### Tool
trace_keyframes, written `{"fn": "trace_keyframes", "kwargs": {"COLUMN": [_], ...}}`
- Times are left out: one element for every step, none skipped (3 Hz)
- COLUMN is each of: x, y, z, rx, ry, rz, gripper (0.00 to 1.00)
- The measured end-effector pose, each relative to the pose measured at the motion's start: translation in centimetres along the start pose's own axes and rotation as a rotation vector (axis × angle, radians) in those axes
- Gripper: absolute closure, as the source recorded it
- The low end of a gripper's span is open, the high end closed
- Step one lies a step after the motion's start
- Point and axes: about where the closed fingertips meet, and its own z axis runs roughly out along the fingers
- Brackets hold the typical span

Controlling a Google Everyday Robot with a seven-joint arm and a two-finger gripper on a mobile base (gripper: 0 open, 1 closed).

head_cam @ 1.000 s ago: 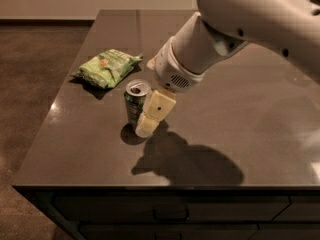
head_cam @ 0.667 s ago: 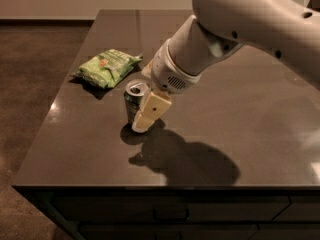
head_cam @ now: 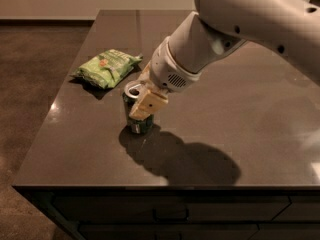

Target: Knock green can over

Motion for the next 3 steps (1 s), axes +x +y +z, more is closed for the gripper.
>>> {"fn": "trace_keyframes", "kwargs": {"x": [0.0, 0.8, 3.1], "y": [0.0, -0.6, -2.1], "z": [-2.0, -4.4, -5.9], "rx": [0.0, 0.011, 0.01], "ry": [-0.001, 0.068, 0.2], "rz": [0.009, 0.019, 0.029], "gripper": [0.87, 1.0, 1.0]}}
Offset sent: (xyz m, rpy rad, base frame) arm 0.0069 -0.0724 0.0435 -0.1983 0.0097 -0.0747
